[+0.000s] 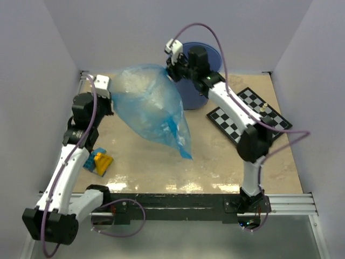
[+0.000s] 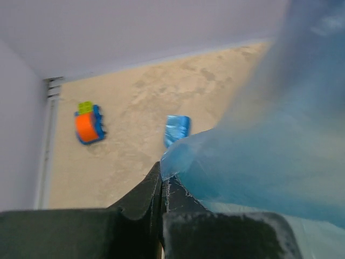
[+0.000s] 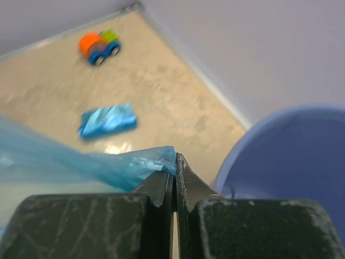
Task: Put the trash bags into the trash bin
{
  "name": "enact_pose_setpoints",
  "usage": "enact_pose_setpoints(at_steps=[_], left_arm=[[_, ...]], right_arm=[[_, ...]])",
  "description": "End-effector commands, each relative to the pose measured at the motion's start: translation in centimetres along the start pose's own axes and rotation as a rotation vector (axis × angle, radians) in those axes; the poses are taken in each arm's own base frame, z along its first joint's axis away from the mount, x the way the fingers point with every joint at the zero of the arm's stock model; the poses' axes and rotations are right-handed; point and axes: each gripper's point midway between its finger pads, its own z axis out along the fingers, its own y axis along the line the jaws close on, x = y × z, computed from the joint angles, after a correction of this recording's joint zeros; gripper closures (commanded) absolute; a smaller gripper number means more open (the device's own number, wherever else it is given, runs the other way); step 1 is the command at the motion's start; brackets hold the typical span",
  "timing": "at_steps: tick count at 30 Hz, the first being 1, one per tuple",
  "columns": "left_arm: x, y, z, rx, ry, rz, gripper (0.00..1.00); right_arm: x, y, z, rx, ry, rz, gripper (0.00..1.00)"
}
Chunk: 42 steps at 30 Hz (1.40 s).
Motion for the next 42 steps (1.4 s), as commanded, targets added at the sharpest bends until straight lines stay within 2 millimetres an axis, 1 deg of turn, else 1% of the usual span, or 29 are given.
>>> enact_pose_setpoints(at_steps=[1,2,3,5,6,8,10,11,13,15,16,17,18,19,20,21,22,23,24,25,26,27,28,29,30,32,36,39,42], left_arm=[[-5.5,10.5,2.6,-0.311,-0.136,-0.063,1.0],[-5.9,12.3,4.4,-0.344,-0.128,-0.077,1.0],[-8.0,14.0,5.3,-0.369,-0.161,-0.086,1.0],[-13.2,15.9,6.5,-0.385,-0.246,-0.078,1.0],[-16.7,16.4,6.4,-0.383,-0.312,-0.07,1.0],[-24.0,16.9,5.5,-0.37,-0.495,-0.033,1.0],[-30.4,16.7,2.8,-0.358,-0.677,0.005,1.0],[-33.7,15.7,0.7,-0.324,-0.788,0.039,1.0],[-39.2,13.1,-5.1,-0.255,-1.03,0.138,1.0],[-41.8,9.6,-10.4,-0.158,-1.218,0.264,1.0],[-41.9,8.2,-11.7,-0.115,-1.263,0.313,1.0],[-42.0,6.7,-12.8,-0.065,-1.283,0.355,1.0],[-41.8,5.5,-13.4,-0.019,-1.285,0.367,1.0],[-40.8,4.4,-12.8,0.039,-1.256,0.372,1.0],[-39.4,3.3,-12.4,0.091,-1.224,0.386,1.0],[-36.6,2.1,-10.8,0.162,-1.155,0.395,1.0],[-32.4,-0.4,-9.3,0.305,-1.05,0.426,1.0],[-26.3,-3.9,-8.0,0.537,-0.876,0.483,1.0],[-15.7,-8.1,-7.3,0.907,-0.544,0.454,1.0],[-5.9,-9.6,-6.8,1.019,-0.284,0.578,1.0],[3.4,-12.7,-10.2,1.253,0.011,0.676,1.0],[9.0,-13.2,-11.3,1.257,0.342,0.585,1.0],[11.1,-13.4,-12.4,1.26,0.448,0.507,1.0],[11.2,-14.1,-13.5,1.287,0.439,0.45,1.0],[10.3,-14.9,-14.6,1.324,0.364,0.424,1.0],[7.0,-16.1,-13.6,1.262,0.17,0.378,1.0],[2.9,-14.7,-11.0,1.016,-0.011,0.407,1.0],[0.1,-13.7,-9.1,0.893,-0.081,0.399,1.0],[-3.2,-12.7,-7.5,0.781,-0.148,0.358,1.0]], right_arm=[[-8.0,-5.6,3.8,0.186,-0.17,-0.05,1.0],[-9.9,-7.1,4.6,0.256,-0.224,-0.123,1.0],[-12.3,-8.3,4.9,0.328,-0.303,-0.218,1.0],[-17.9,-9.6,3.4,0.502,-0.504,-0.41,1.0],[-20.5,-9.9,1.6,0.615,-0.605,-0.515,1.0],[-25.4,-7.9,-3.9,0.813,-0.871,-0.759,1.0],[-29.3,-4.1,-7.8,0.89,-1.083,-0.966,1.0],[-30.8,-2.7,-9.7,0.92,-1.159,-1.025,1.0],[-32.6,1.0,-13.2,0.971,-1.321,-1.134,1.0],[-33.0,4.2,-15.4,1.024,-1.399,-1.243,1.0],[-33.8,5.5,-17.9,1.052,-1.441,-1.255,1.0],[-33.2,6.3,-17.4,1.029,-1.426,-1.263,1.0],[-32.3,6.9,-16.9,1.012,-1.394,-1.278,1.0],[-31.0,7.2,-15.8,0.994,-1.34,-1.313,1.0],[-28.7,7.2,-14.3,0.964,-1.26,-1.351,1.0],[-26.4,7.1,-13.6,0.958,-1.18,-1.374,1.0],[-18.9,7.0,-8.9,0.819,-0.969,-1.406,1.0],[-11.3,7.1,-5.7,0.642,-0.697,-1.522,1.0],[-2.8,6.0,-3.4,0.38,-0.363,-1.651,1.0],[8.6,6.1,-4.3,-0.149,-0.061,-1.715,1.0],[20.7,5.7,-11.7,-0.655,0.201,-1.578,1.0],[23.8,6.1,-15.6,-0.757,0.337,-1.492,1.0],[25.4,6.9,-19.1,-0.805,0.445,-1.378,1.0],[25.5,7.8,-21.3,-0.824,0.47,-1.288,1.0],[23.5,8.5,-22.1,-0.775,0.424,-1.22,1.0],[19.1,9.3,-22.8,-0.674,0.313,-1.183,1.0],[10.5,8.3,-21.9,-0.413,0.108,-1.145,1.0],[5.6,7.3,-21.2,-0.281,0.008,-1.047,1.0],[0.5,5.3,-20.3,-0.11,-0.104,-0.917,1.0]])
